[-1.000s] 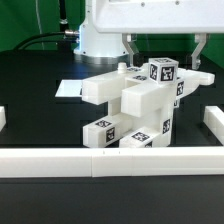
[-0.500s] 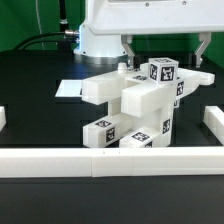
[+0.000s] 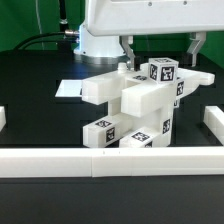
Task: Assemble chair
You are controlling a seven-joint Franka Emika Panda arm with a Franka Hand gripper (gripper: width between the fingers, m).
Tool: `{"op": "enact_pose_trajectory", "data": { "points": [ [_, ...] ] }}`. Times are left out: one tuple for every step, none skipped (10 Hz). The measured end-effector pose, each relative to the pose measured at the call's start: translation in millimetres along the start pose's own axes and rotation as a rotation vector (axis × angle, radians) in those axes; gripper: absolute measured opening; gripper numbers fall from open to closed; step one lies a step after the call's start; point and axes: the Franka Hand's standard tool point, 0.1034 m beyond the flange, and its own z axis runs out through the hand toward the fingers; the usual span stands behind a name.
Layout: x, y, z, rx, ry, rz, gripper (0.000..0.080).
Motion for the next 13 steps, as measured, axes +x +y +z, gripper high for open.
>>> {"op": "enact_pose_trajectory", "data": {
  "points": [
    [0.0, 0.1, 0.0, 0.000, 0.000, 0.002, 0.0367],
    [0.0, 0.0, 0.0, 0.000, 0.000, 0.011, 0.0367],
    [0.0, 0.2, 0.0, 0.000, 0.000, 0.031, 0.0281],
    [0.0, 0.3, 0.0, 0.000, 0.000, 0.031, 0.0281],
    [0.0, 0.2, -0.1, 0.001, 0.000, 0.064, 0.0281],
    [0.0, 0.2, 0.0, 0.001, 0.000, 0.132, 0.0281],
    [-0.1, 0.2, 0.1, 0.001, 0.000, 0.222, 0.0281],
    [-0.1, 0.1, 0.1, 0.002, 0.000, 0.276, 0.0281],
    [-0.2, 0.0, 0.2, 0.002, -0.001, 0.364, 0.0281],
    [-0.2, 0.0, 0.3, 0.002, -0.001, 0.441, 0.0282],
    [-0.1, 0.1, 0.2, 0.002, -0.001, 0.502, 0.0282],
    [-0.1, 0.1, 0.2, 0.002, 0.000, 0.553, 0.0282],
    [0.1, 0.1, 0.0, 0.002, 0.000, 0.627, 0.0282]
  ]
}}
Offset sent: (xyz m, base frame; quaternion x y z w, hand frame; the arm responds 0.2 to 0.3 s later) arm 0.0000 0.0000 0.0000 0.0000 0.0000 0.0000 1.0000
